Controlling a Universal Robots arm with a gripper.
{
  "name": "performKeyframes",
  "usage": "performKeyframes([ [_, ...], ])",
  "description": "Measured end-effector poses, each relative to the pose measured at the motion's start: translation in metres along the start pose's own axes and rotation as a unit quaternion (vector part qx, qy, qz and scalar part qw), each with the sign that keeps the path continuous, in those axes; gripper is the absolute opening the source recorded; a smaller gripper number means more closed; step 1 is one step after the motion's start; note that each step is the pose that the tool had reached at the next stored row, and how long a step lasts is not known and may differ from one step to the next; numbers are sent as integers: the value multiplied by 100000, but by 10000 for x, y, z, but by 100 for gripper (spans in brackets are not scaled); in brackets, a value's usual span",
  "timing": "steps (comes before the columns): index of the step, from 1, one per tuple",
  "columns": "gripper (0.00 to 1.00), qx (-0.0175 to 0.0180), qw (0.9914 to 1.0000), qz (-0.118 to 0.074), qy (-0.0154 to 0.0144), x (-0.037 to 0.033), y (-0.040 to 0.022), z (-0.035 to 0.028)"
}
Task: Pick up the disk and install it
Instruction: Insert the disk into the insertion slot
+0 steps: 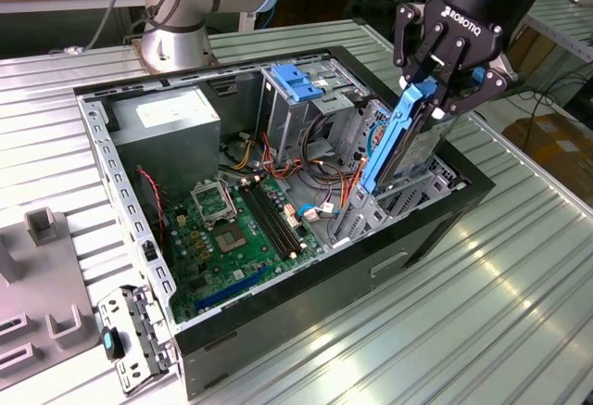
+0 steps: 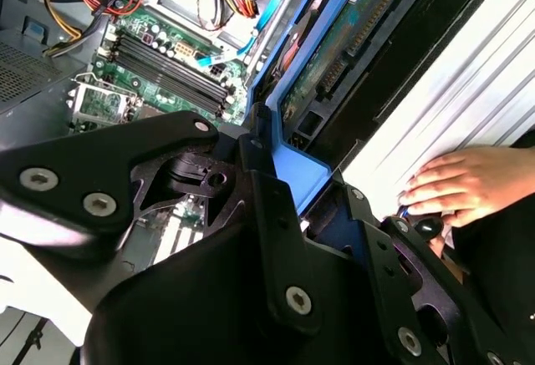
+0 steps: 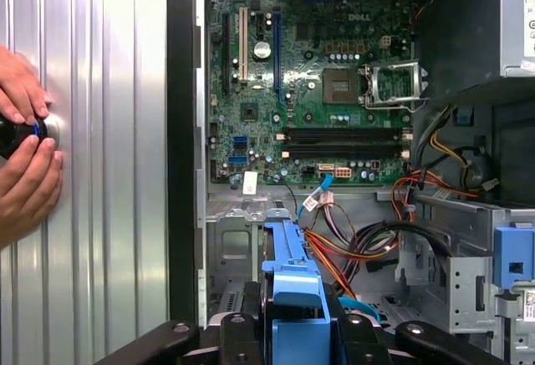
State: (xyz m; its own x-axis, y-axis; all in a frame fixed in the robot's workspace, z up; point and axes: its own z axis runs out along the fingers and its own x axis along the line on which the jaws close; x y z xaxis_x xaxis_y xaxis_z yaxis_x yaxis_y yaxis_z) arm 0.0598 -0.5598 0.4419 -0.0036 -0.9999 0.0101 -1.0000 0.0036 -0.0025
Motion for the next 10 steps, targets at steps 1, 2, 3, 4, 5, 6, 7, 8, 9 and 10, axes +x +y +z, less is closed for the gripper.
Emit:
performKeyframes([
  [1,37,1,100000,2,-8,0,-1,9],
  [2,37,-1,100000,2,-11,0,-1,14],
  [3,37,-1,100000,2,-8,0,-2,22],
  [4,37,-1,100000,0,-9,0,-3,29],
  [5,37,3,100000,2,-8,0,-3,34],
  [6,37,2,100000,0,-11,0,-3,39],
  [7,37,1,100000,2,-11,0,-3,43],
  [8,37,-2,100000,1,-9,-1,-3,47],
  [9,37,-4,100000,1,-9,-1,-3,49],
  [10,37,-3,100000,0,-3,0,-3,49],
])
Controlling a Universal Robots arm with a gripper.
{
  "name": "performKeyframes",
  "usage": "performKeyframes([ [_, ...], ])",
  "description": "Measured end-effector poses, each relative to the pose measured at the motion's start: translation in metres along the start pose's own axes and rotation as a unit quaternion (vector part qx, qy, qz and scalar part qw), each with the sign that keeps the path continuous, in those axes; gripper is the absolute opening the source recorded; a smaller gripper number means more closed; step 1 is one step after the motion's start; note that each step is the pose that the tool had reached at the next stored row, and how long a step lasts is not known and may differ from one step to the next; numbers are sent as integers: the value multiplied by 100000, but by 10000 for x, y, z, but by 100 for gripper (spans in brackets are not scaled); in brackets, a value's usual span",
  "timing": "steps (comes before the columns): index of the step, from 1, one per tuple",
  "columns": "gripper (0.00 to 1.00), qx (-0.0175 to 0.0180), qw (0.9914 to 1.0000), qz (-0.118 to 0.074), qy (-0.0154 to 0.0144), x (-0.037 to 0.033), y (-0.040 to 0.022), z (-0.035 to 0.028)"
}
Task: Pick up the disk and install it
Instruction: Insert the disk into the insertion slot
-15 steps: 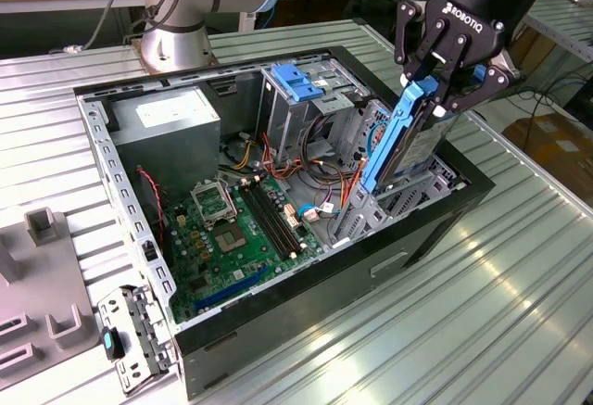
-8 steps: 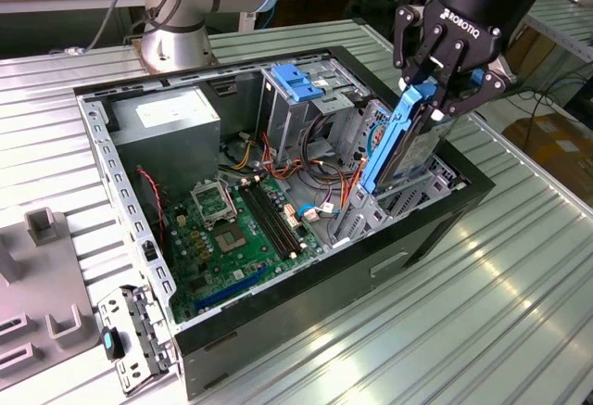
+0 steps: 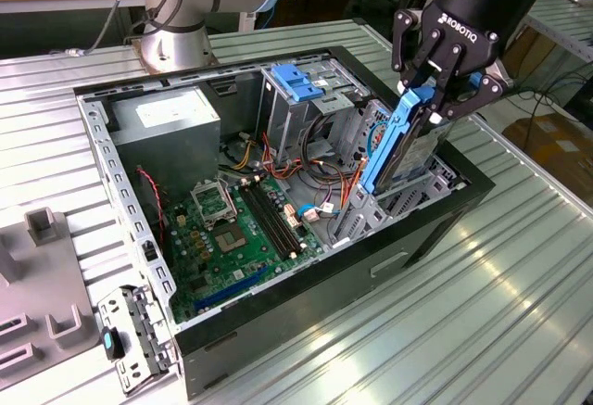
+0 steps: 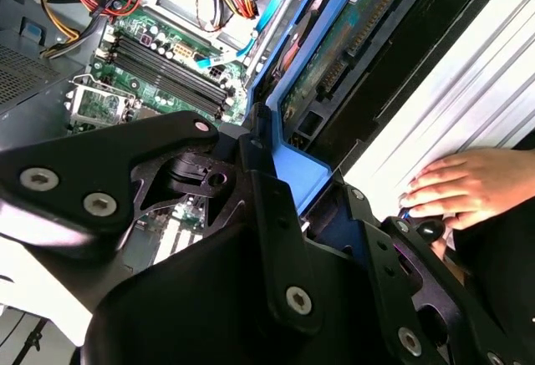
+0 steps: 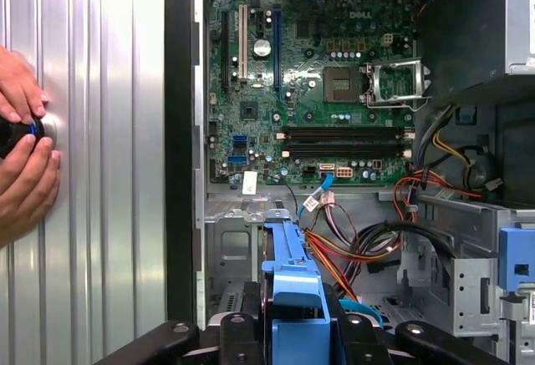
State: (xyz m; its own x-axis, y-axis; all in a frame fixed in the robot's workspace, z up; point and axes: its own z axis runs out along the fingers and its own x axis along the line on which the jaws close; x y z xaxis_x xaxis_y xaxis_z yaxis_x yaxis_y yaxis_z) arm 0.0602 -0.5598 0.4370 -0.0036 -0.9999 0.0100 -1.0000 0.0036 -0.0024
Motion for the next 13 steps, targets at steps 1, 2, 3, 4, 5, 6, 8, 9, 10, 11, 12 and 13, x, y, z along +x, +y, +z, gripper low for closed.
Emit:
performKeyframes([
  [1,37,3,100000,2,2,0,0,0],
  [2,37,4,100000,-1,-1,0,0,1],
  [3,37,3,100000,2,-5,0,0,1],
  [4,37,4,100000,0,-7,0,0,2],
  [5,37,4,100000,0,-5,0,0,2],
  [6,37,4,100000,1,-5,0,0,2],
  [8,37,6,100000,0,-22,0,0,10],
  [9,37,3,100000,0,-14,0,0,21],
  [10,37,3,100000,0,-8,0,0,28],
  [11,37,3,100000,-1,-8,0,0,37],
  [12,37,4,100000,-2,-11,0,0,46],
  [13,37,2,100000,0,-9,0,0,57],
])
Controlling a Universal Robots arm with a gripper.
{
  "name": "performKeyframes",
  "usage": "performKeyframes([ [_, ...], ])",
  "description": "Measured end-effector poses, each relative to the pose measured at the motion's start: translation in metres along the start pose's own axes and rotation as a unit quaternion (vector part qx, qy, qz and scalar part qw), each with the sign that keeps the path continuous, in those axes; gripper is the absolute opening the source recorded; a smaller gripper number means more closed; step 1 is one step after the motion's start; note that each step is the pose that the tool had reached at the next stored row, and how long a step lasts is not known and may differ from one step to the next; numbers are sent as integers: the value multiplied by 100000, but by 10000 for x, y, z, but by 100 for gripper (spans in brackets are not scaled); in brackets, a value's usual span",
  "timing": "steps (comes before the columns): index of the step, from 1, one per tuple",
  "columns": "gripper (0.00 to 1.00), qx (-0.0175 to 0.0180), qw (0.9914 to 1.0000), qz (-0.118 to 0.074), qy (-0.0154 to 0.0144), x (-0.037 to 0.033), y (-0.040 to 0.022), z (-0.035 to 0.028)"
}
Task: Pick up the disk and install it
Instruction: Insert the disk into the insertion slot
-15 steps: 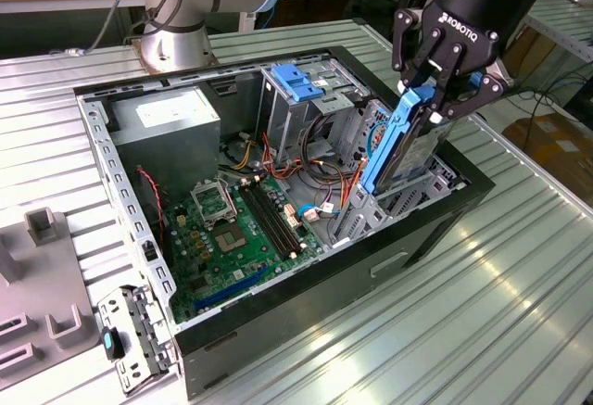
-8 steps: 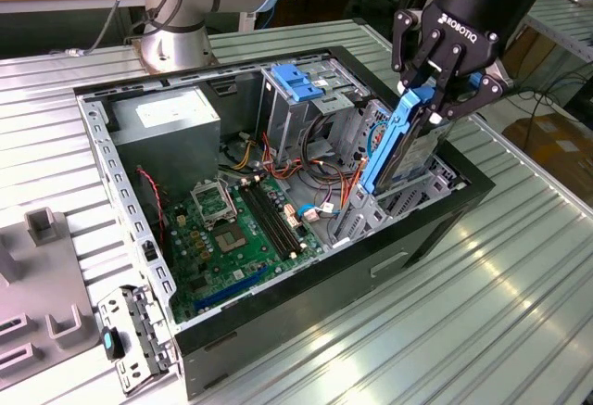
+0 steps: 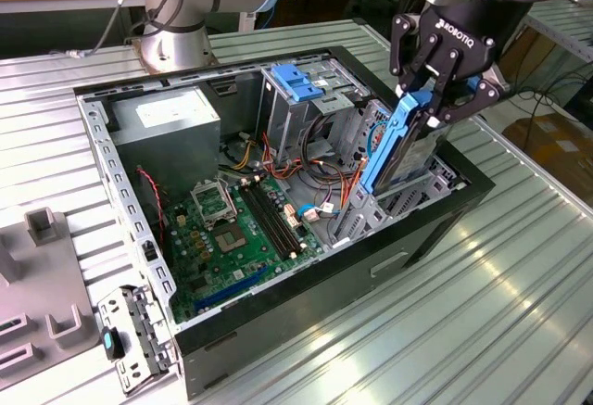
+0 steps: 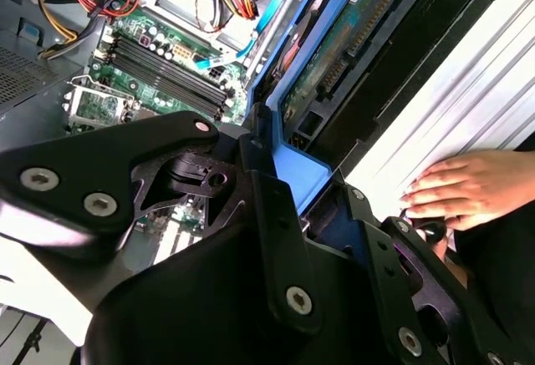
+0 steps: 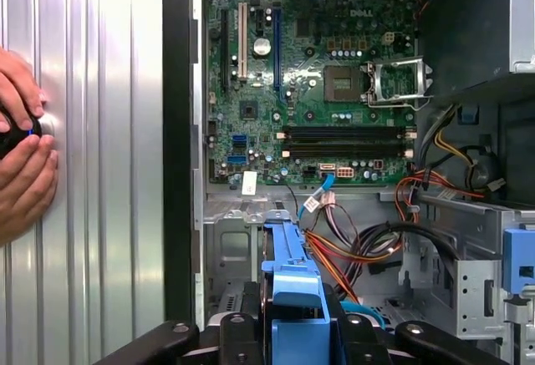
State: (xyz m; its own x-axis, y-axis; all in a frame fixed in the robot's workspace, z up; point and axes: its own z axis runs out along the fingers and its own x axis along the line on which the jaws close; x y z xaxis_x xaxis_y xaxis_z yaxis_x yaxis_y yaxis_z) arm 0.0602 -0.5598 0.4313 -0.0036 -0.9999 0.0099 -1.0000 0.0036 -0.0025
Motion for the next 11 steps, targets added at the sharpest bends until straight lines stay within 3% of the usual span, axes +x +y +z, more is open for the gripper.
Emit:
performKeyframes([
  [11,37,1,100000,1,-1,-1,0,138],
])
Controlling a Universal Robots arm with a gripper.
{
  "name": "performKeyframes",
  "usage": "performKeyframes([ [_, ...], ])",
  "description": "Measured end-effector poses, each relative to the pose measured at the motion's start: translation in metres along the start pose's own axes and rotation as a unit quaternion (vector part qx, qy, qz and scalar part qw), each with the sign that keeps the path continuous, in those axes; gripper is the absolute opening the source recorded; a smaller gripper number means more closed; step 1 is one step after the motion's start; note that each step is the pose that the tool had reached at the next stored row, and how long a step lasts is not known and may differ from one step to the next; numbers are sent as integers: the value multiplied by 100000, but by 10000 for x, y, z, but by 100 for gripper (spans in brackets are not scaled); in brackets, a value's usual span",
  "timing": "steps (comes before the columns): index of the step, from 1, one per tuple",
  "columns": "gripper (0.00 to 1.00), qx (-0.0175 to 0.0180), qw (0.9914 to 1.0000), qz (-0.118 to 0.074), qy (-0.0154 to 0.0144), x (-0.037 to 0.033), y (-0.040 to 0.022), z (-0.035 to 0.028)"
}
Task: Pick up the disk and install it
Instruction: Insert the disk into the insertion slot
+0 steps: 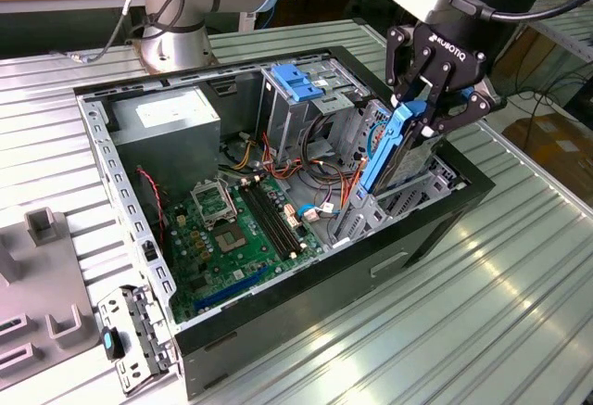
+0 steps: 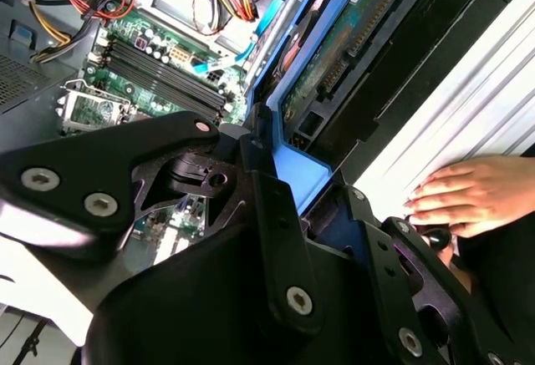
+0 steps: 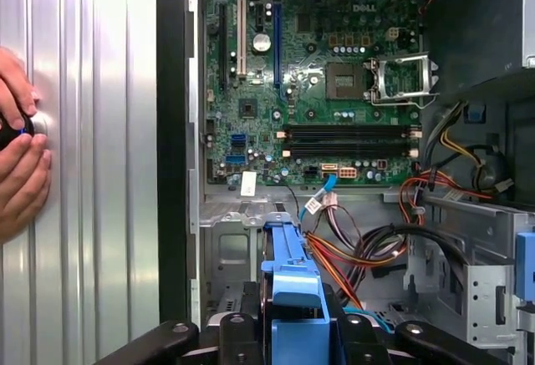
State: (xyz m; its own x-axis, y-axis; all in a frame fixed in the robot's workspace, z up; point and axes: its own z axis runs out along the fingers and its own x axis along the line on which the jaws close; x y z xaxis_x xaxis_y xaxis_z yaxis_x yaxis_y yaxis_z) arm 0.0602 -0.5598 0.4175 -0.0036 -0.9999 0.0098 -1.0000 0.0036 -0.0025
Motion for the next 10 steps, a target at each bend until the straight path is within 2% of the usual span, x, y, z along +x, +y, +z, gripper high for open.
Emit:
performKeyframes([
  [5,37,1,100000,1,0,-1,0,69],
  [10,37,1,100000,1,2,-2,0,169],
])
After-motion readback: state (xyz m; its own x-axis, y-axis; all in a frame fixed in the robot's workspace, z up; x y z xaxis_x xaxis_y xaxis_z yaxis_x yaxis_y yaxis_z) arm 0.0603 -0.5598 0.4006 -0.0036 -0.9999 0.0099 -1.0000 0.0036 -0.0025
